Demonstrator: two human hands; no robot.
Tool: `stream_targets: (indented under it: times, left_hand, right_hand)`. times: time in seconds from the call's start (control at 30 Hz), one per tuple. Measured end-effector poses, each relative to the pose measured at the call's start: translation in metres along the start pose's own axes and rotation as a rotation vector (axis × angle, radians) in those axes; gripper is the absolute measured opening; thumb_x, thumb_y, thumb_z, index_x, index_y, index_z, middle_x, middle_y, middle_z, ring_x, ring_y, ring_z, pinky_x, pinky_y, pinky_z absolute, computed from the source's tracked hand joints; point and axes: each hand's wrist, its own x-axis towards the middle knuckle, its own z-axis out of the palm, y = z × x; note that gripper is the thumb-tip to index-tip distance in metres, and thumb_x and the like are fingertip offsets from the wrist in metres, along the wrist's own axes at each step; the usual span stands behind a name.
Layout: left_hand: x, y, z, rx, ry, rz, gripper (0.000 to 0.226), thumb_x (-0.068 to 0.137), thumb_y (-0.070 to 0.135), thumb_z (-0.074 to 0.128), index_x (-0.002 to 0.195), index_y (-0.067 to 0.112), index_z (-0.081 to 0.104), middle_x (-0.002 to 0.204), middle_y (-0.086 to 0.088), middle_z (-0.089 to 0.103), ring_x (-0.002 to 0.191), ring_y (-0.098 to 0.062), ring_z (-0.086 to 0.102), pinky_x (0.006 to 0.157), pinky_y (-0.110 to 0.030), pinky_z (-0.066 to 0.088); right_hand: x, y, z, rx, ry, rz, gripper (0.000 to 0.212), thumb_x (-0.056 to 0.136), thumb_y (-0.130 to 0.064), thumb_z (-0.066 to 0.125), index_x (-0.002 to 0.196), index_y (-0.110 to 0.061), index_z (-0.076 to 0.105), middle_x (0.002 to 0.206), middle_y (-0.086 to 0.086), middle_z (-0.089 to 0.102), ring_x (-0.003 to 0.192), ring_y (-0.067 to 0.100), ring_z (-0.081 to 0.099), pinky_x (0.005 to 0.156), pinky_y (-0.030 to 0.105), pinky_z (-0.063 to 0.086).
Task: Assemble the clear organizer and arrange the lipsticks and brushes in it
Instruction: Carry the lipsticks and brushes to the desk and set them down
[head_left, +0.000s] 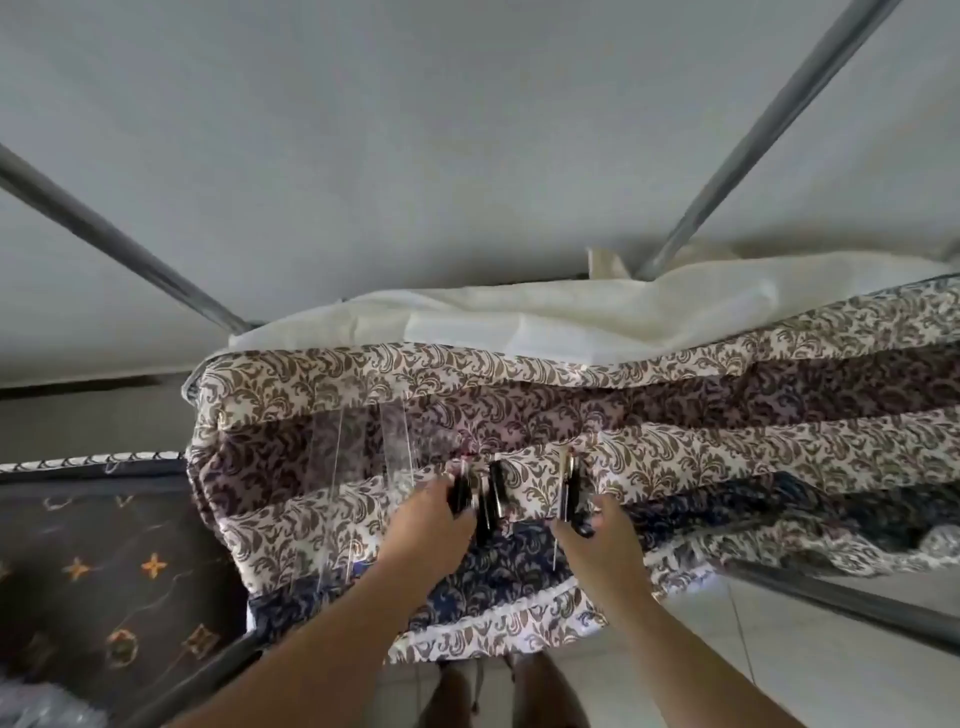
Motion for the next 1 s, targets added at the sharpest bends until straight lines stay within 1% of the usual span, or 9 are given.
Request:
stream_targets:
  times: [0.07,0.13,0.27,0.37,0.5,0.6,0.77,0.9,1.0]
  left_hand:
    - [0.022,0.003,0.010,0.202,0.059,0.021,0.052,0.098,0.036,0.056,0.144,0.017,0.042,0.130,-0.004,0.056,0.106,-0.020,0.063,0.083,-0.033,0.058]
    - [0.042,0.006,0.015,0.322,0.063,-0.001,0.056,0.098,0.040,0.057,0.145,0.014,0.039,0.138,-0.008,0.051,0.121,-0.027,0.057,0.095,-0.041,0.055]
    - [0.070,0.005,0.031,0.453,-0.017,-0.034,0.066,0.096,0.048,0.061,0.144,0.011,0.035,0.133,-0.011,0.053,0.117,-0.029,0.059,0.092,-0.042,0.056]
    - [0.081,0.004,0.044,0.522,-0.050,-0.030,0.073,0.094,0.051,0.063,0.145,0.013,0.030,0.134,-0.014,0.052,0.115,-0.032,0.061,0.083,-0.040,0.056]
    - [0.089,0.000,0.054,0.535,-0.059,-0.029,0.075,0.091,0.052,0.066,0.145,0.016,0.027,0.135,-0.015,0.050,0.110,-0.033,0.064,0.066,-0.037,0.051]
    - [0.095,0.002,0.054,0.469,-0.080,-0.033,0.079,0.088,0.052,0.069,0.144,0.016,0.025,0.129,-0.016,0.051,0.106,-0.033,0.065,0.068,-0.039,0.054]
    - [0.097,0.008,0.071,0.412,-0.075,-0.054,0.065,0.095,0.028,0.065,0.141,0.016,0.021,0.131,-0.019,0.047,0.096,-0.028,0.063,0.063,-0.031,0.050]
    - [0.091,0.002,0.088,0.350,-0.057,-0.037,0.063,0.097,0.016,0.062,0.139,0.021,0.015,0.119,-0.018,0.044,0.088,-0.026,0.062,0.069,-0.033,0.059]
    - [0.092,-0.003,0.089,0.334,-0.029,-0.019,0.060,0.096,0.010,0.061,0.137,0.023,0.019,0.121,-0.018,0.045,0.085,-0.028,0.062,0.064,-0.032,0.056]
  right_hand:
    - [0.024,-0.004,0.015,-0.058,0.051,-0.020,0.088,0.083,-0.051,0.072,0.153,-0.019,0.029,0.152,0.006,0.041,0.133,0.026,0.048,0.104,0.049,0.047]
    - [0.043,-0.009,0.031,-0.101,0.076,-0.010,0.097,0.080,-0.057,0.072,0.155,-0.019,0.024,0.156,0.006,0.035,0.141,0.028,0.039,0.108,0.054,0.043]
    - [0.056,-0.010,0.062,-0.285,0.224,-0.085,0.102,0.071,-0.067,0.076,0.149,-0.022,0.028,0.146,0.010,0.043,0.133,0.032,0.042,0.103,0.048,0.044]
    - [0.060,-0.010,0.081,-0.396,0.252,-0.122,0.104,0.068,-0.068,0.076,0.147,-0.021,0.029,0.143,0.012,0.045,0.130,0.034,0.043,0.103,0.049,0.045]
    - [0.068,-0.006,0.095,-0.446,0.238,-0.220,0.084,0.072,-0.048,0.080,0.139,-0.017,0.039,0.129,0.010,0.056,0.122,0.030,0.050,0.104,0.042,0.042]
    - [0.076,-0.004,0.096,-0.428,0.212,-0.294,0.062,0.077,-0.037,0.077,0.128,-0.014,0.050,0.120,0.007,0.062,0.111,0.028,0.059,0.092,0.042,0.052]
    - [0.082,0.011,0.095,-0.547,0.198,-0.410,0.032,0.086,-0.035,0.067,0.108,-0.015,0.056,0.105,0.000,0.062,0.093,0.022,0.061,0.074,0.035,0.055]
    - [0.085,0.021,0.091,-0.583,0.145,-0.485,0.031,0.085,-0.034,0.070,0.104,-0.016,0.054,0.102,-0.001,0.059,0.085,0.021,0.061,0.066,0.036,0.055]
    - [0.091,0.021,0.085,-0.571,0.104,-0.527,0.029,0.087,-0.029,0.066,0.109,-0.015,0.054,0.099,0.000,0.061,0.080,0.024,0.063,0.061,0.034,0.051]
